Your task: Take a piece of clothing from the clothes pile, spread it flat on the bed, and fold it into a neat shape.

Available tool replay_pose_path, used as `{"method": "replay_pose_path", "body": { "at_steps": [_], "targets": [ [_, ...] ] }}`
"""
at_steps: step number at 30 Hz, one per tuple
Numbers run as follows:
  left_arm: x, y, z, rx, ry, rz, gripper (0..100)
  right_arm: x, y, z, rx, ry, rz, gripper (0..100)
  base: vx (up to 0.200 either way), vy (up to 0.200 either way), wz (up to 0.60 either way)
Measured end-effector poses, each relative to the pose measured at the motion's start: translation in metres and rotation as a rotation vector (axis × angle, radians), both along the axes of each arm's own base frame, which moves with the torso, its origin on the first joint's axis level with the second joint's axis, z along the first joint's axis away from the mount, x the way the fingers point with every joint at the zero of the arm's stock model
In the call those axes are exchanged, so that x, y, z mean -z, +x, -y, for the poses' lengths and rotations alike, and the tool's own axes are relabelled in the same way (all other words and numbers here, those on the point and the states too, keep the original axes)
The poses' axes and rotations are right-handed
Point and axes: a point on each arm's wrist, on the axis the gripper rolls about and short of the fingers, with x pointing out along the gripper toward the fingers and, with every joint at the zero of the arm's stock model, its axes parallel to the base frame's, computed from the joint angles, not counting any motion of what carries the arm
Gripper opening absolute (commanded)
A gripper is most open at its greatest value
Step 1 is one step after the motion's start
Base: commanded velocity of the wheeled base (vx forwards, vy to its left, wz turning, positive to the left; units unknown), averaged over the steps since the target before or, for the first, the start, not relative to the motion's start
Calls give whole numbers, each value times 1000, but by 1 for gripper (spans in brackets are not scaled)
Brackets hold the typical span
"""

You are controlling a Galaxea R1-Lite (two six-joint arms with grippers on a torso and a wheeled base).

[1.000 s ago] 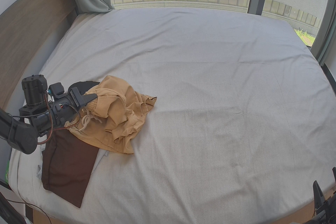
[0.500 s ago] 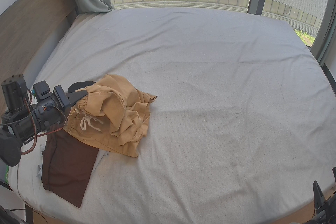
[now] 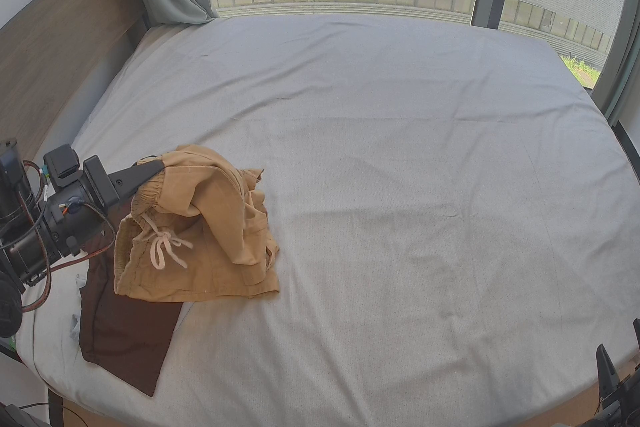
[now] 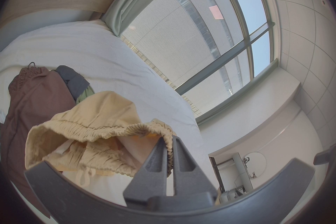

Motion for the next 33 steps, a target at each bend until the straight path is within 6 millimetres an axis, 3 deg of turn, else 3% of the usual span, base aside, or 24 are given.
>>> {"method": "replay_pose_path", "body": {
  "at_steps": [17, 33],
  "targets": [
    [-15, -21, 28, 74, -18, 67, 0, 0, 0, 0, 1, 2, 0, 100, 0, 0, 0],
    [-43, -35, 80, 262, -175, 62, 0, 0, 0, 0, 2, 2, 0, 100, 0, 0, 0]
  ]
}}
